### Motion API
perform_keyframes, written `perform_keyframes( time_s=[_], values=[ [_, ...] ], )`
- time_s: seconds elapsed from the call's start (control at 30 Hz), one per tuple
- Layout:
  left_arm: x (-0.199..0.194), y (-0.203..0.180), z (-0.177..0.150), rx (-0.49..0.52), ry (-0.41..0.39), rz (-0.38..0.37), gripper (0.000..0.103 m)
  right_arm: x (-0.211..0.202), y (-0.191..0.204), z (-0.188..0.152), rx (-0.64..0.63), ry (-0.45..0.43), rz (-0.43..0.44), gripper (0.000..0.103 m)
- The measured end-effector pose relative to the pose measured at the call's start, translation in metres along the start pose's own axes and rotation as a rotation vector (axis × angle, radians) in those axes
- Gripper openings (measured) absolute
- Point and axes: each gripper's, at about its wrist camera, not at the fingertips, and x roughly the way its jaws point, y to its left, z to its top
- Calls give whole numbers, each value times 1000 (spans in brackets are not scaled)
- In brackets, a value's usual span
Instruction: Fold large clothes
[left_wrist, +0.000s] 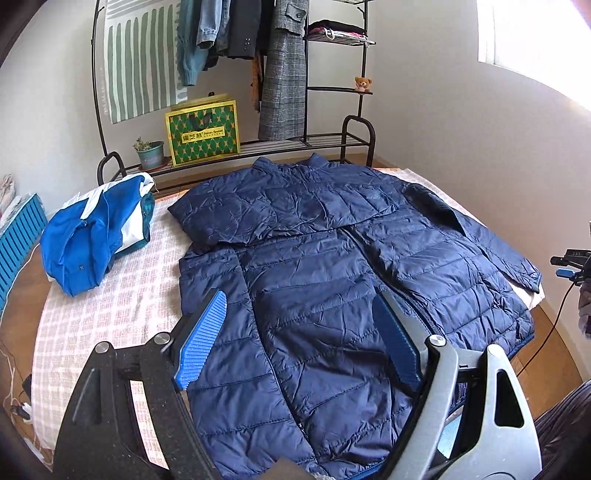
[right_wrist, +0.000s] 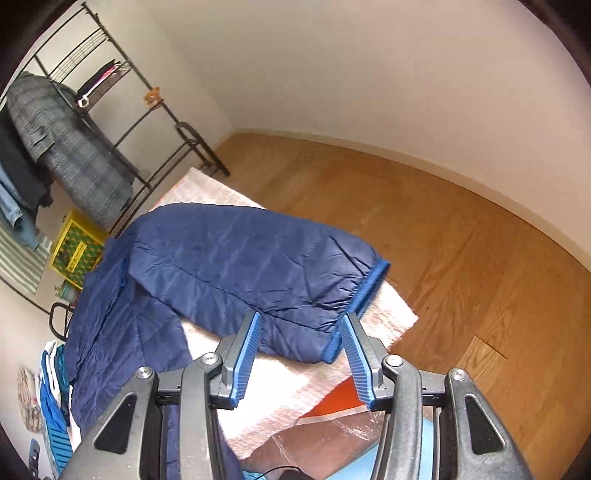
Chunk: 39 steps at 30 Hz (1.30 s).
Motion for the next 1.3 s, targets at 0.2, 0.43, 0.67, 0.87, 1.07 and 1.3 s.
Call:
perform_keyframes(
  time_s=[0.2,0.43,0.67,0.87,1.07,1.3],
  values=[
    [2,-2,3,11,16,5,84,36,-38,6,128,2,-37,54],
    [5,2,27,-16,31,27,84,72,-59,18,210,-7,-47,56],
    [-16,-7,56,-10,6,25,84,64,-53,22,130,-84,-12,11],
    [-38,-15,78,11,-49,18,84,17,-1,38,-92,-179,-71,9],
    [-36,-11,74,-12,-70,7,84,-26,62,73,-155,-231,9,8],
    [12,16,56,-96,-27,18,84,-55,179,97,-247,-224,138,7]
  ],
)
